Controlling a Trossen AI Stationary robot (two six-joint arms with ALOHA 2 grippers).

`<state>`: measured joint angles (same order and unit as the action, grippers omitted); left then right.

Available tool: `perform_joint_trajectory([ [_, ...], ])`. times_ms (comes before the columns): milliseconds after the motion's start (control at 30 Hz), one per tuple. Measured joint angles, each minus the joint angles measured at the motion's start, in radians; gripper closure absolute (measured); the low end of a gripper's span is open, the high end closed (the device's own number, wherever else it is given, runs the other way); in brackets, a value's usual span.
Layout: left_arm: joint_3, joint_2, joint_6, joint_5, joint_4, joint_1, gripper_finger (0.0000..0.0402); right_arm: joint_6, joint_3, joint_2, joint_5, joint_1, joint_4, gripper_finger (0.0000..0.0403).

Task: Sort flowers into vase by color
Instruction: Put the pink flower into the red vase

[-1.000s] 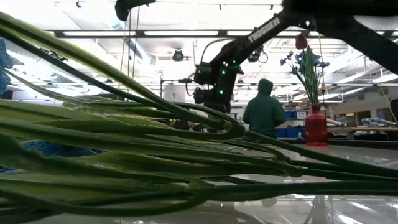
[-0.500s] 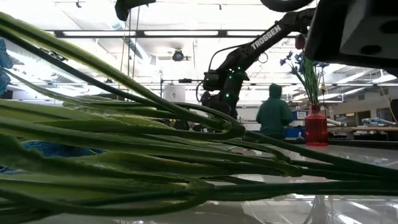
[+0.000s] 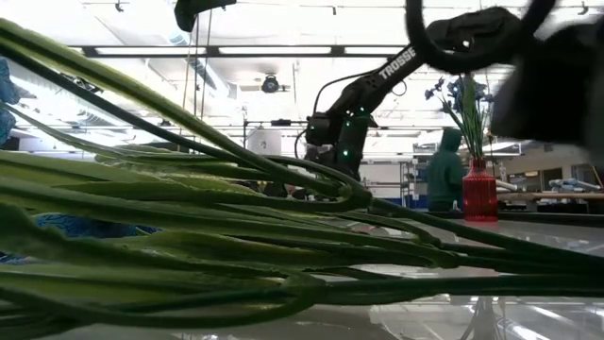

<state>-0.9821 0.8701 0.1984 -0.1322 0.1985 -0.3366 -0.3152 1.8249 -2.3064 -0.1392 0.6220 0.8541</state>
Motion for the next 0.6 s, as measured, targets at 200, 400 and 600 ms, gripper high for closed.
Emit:
perform_joint_trajectory([
  [200, 0.0, 0.0, 0.0, 0.0, 0.0, 0.0, 0.0184, 0.0, -0.06, 0.01, 0.007, 0.0, -0.034, 0.0313],
  [400, 0.0, 0.0, 0.0, 0.0, 0.0, 0.0, 0.0184, 0.014, -0.072, 0.01, 0.021, 0.0, -0.035, 0.0382],
  [600, 0.0, 0.0, 0.0, 0.0, 0.0, 0.0, 0.0184, 0.072, -0.036, 0.005, 0.03, 0.0, 0.006, 0.0395],
])
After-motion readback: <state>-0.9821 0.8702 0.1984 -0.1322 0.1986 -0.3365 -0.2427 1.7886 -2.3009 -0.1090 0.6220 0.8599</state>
